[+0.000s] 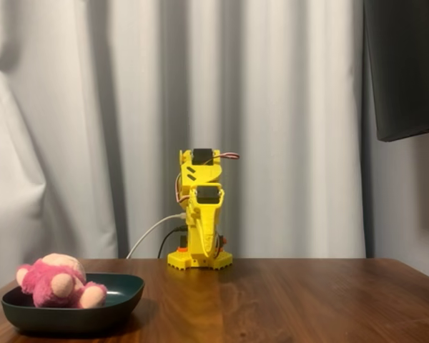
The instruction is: Grasp a strawberry bear and put it in the bin.
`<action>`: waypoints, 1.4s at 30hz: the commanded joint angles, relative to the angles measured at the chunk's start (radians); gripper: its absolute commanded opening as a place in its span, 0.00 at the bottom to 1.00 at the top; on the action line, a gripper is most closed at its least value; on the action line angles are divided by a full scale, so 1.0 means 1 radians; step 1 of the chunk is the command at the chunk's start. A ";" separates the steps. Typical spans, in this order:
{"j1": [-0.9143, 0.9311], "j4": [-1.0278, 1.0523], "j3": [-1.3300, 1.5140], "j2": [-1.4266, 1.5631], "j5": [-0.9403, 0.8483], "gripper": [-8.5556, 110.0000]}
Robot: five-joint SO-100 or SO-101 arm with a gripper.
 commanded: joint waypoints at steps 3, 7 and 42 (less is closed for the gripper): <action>-0.011 0.008 -0.018 0.031 0.009 0.07; -0.006 0.008 -0.018 0.031 0.009 0.07; 0.063 0.008 -0.018 0.031 0.009 0.07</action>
